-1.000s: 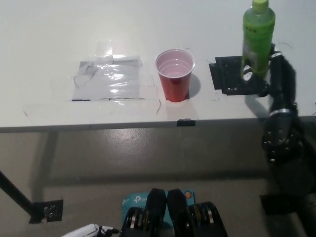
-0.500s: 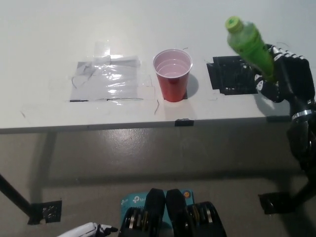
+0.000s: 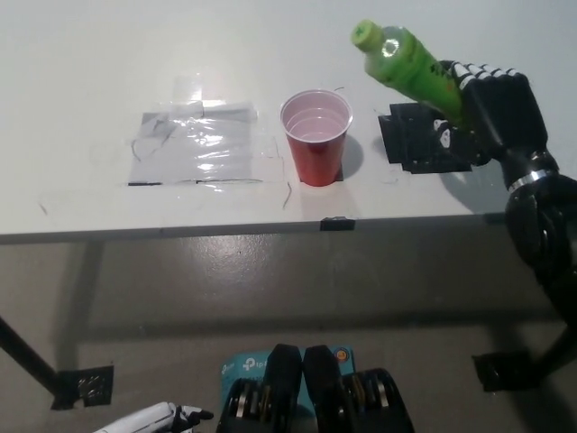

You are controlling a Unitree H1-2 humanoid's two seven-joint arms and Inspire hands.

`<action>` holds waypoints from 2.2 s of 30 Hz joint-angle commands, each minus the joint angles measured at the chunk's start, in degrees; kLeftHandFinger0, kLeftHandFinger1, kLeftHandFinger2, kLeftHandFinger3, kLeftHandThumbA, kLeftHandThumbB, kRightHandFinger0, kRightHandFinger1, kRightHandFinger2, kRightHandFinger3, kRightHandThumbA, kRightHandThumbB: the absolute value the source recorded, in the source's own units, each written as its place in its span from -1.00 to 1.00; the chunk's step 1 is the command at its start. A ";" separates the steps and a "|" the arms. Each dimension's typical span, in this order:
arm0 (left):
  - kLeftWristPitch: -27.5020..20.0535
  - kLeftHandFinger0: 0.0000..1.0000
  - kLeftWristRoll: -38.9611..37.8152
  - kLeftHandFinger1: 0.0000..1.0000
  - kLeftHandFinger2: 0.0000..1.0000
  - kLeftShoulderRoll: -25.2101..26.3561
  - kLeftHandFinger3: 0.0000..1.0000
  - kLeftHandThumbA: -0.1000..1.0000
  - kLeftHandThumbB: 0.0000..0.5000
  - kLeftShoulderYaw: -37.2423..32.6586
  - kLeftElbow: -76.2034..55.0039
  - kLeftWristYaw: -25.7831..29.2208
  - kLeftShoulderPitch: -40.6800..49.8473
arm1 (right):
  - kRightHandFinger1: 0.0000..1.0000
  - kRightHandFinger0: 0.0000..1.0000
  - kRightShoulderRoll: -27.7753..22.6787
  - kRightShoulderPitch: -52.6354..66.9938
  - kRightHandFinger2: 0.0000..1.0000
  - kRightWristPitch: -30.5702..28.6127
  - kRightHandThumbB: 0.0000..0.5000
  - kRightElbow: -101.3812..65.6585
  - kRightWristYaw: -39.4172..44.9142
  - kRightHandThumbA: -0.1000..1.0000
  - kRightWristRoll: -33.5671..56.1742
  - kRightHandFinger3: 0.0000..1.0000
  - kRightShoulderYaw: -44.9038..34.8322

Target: The robot uses its right hand to pick up a bottle kept in the middle of the desk and tilt it into a cup kept next to it to pour water out

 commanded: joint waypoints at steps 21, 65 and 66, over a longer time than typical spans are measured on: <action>0.04 1.00 0.07 1.00 1.00 2.31 1.00 0.58 0.41 0.98 -2.18 -1.78 -1.79 | -1.00 -1.00 -7.03 -10.80 -0.97 -5.93 -0.04 0.85 -1.14 -0.83 -14.33 -0.26 4.58; -0.25 1.00 0.49 1.00 1.00 2.81 1.00 0.56 0.41 2.92 -2.68 -2.48 -1.81 | -1.00 -1.00 -19.08 -23.84 -1.00 -24.18 -0.04 3.77 -8.26 -0.76 -32.79 -0.50 13.95; -0.68 1.00 0.47 1.00 1.00 2.75 1.00 0.59 0.45 2.99 -2.57 -2.44 -1.77 | -1.00 -1.00 -18.57 -23.37 -0.96 -25.04 -0.06 4.21 -8.41 -0.82 -31.37 -0.57 13.41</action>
